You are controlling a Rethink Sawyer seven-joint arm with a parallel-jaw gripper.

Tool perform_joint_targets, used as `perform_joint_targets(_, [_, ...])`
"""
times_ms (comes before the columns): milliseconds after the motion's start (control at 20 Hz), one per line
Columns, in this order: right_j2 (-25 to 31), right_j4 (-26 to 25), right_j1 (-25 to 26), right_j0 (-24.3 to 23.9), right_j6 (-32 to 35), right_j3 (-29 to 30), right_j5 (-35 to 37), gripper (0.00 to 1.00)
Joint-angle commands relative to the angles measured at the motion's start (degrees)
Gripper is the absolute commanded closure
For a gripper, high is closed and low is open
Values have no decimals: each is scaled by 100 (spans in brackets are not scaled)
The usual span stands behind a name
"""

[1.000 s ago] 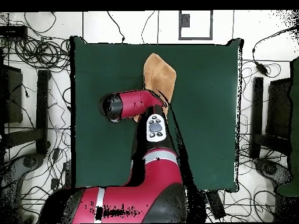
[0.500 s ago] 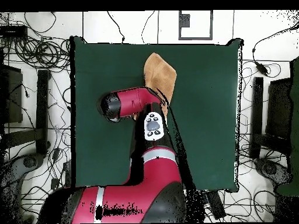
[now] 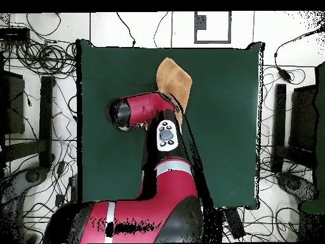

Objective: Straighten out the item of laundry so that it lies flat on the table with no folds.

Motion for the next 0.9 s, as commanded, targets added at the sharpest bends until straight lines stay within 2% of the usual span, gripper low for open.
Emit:
perform_joint_targets(50, [521,-932,1371,-391,-876,-432,-1956,100])
perform_joint_targets(900, [369,-1270,1343,-193,-433,-572,-1901,100])
